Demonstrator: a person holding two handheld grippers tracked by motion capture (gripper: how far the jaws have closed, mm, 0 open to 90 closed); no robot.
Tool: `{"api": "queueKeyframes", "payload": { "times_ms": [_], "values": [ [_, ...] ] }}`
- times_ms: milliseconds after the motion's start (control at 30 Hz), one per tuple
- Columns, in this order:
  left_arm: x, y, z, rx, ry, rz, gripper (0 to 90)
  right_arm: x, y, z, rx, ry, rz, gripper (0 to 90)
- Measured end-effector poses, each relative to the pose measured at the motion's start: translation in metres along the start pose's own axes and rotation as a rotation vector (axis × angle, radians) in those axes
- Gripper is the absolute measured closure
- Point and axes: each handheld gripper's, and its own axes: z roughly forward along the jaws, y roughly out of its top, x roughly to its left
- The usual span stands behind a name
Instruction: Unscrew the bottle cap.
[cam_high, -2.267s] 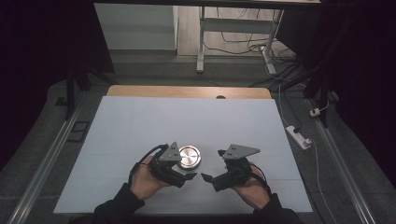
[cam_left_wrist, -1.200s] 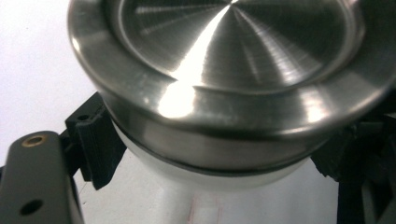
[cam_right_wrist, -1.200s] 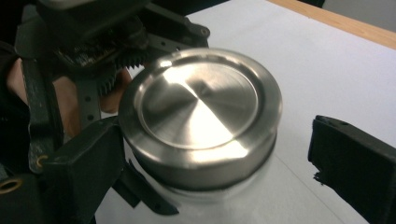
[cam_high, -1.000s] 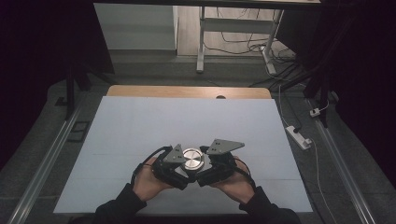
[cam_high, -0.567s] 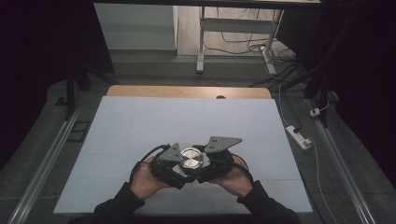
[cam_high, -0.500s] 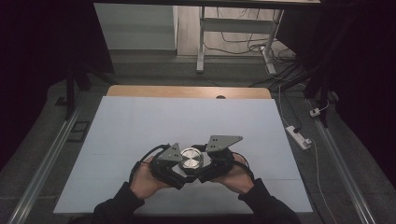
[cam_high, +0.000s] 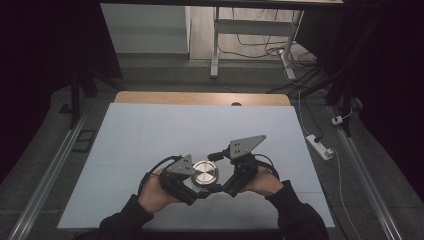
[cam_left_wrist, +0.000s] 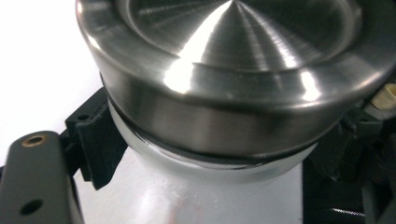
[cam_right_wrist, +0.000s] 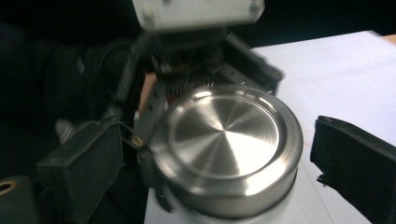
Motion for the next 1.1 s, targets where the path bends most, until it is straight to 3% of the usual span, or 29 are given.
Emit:
{"api": "queueKeyframes", "payload": {
  "times_ms": [33, 67, 100, 133, 167, 200, 233, 267, 300, 333, 367, 500, 567, 667, 700, 733, 767, 800, 833, 867, 900, 933, 967, 1033, 1100],
  "values": [
    [0.003, -0.001, -0.003, -0.001, 0.034, -0.013, 16.1, 0.006, 0.006, -0.004, -0.010, -0.075, 0.042, 1.2],
    [0.003, -0.001, -0.003, -0.001, 0.034, -0.013, 16.1, 0.006, 0.006, -0.004, -0.010, -0.075, 0.042, 1.2],
    [0.004, -0.002, -0.004, 0.000, 0.051, -0.019, 16.1, 0.013, 0.011, -0.003, 0.013, -0.186, 0.073, 4.3],
    [0.004, -0.002, -0.004, 0.000, 0.066, -0.028, 16.1, 0.013, 0.011, -0.003, 0.013, -0.186, 0.073, 4.3],
    [0.004, -0.002, -0.004, -0.005, 0.076, -0.040, 16.1, 0.019, 0.013, 0.003, 0.038, -0.239, 0.084, 6.1],
    [0.004, -0.002, -0.004, -0.004, 0.085, -0.045, 16.1, 0.019, 0.013, 0.003, 0.038, -0.239, 0.084, 6.1],
    [0.003, -0.001, -0.004, -0.003, 0.102, -0.054, 16.1, 0.025, 0.014, 0.011, 0.043, -0.301, 0.059, 6.2],
    [0.003, -0.001, -0.004, -0.003, 0.102, -0.054, 16.1, 0.025, 0.014, 0.011, 0.043, -0.301, 0.059, 6.2],
    [0.002, -0.001, -0.003, -0.002, 0.108, -0.056, 16.1, 0.030, 0.015, 0.019, 0.065, -0.369, 0.045, 6.3],
    [0.001, 0.000, -0.003, 0.002, 0.114, -0.060, 16.1, 0.030, 0.015, 0.019, 0.065, -0.369, 0.045, 6.3],
    [0.000, 0.000, -0.003, 0.007, 0.123, -0.064, 16.1, 0.034, 0.015, 0.025, 0.071, -0.424, 0.024, 8.6],
    [-0.004, 0.003, -0.003, 0.018, 0.129, -0.047, 16.2, 0.037, 0.014, 0.027, 0.041, -0.457, 0.011, 19.2],
    [-0.003, 0.003, -0.004, 0.019, 0.121, -0.038, 16.1, 0.036, 0.014, 0.025, 0.033, -0.440, 0.024, 19.6],
    [-0.002, 0.003, -0.007, 0.004, 0.074, -0.024, 16.1, 0.036, 0.014, 0.023, 0.028, -0.411, 0.022, 19.7],
    [-0.001, 0.003, -0.008, -0.004, 0.047, -0.016, 16.1, 0.034, 0.015, 0.019, 0.029, -0.360, 0.006, 19.7],
    [-0.001, 0.002, -0.008, -0.017, 0.025, -0.017, 16.1, 0.034, 0.015, 0.019, 0.029, -0.360, 0.006, 19.7],
    [-0.002, 0.002, -0.009, -0.022, 0.005, -0.012, 16.1, 0.031, 0.015, 0.015, 0.019, -0.295, -0.017, 19.7],
    [-0.002, 0.003, -0.009, -0.024, -0.013, -0.003, 16.1, 0.031, 0.015, 0.015, 0.019, -0.295, -0.017, 19.7],
    [-0.003, 0.003, -0.010, -0.028, -0.033, 0.004, 16.1, 0.027, 0.014, 0.010, 0.014, -0.221, -0.038, 19.7],
    [-0.003, 0.003, -0.010, -0.032, -0.049, 0.014, 16.1, 0.027, 0.014, 0.010, 0.014, -0.221, -0.038, 19.7],
    [-0.004, 0.004, -0.010, -0.027, -0.068, 0.031, 16.1, 0.023, 0.012, 0.006, 0.001, -0.142, -0.071, 19.7],
    [-0.005, 0.004, -0.010, -0.027, -0.081, 0.042, 16.1, 0.023, 0.012, 0.006, 0.001, -0.142, -0.071, 19.7],
    [-0.007, 0.006, -0.008, -0.020, -0.086, 0.052, 16.1, 0.020, 0.010, 0.002, -0.001, -0.081, -0.099, 19.6],
    [-0.007, 0.006, -0.007, -0.019, -0.074, 0.042, 16.1, 0.017, 0.009, 0.001, 0.000, -0.057, -0.093, 19.3],
    [-0.007, 0.006, -0.008, -0.018, -0.065, 0.033, 16.1, 0.017, 0.009, 0.000, 0.002, -0.069, -0.074, 18.5]
  ]
}}
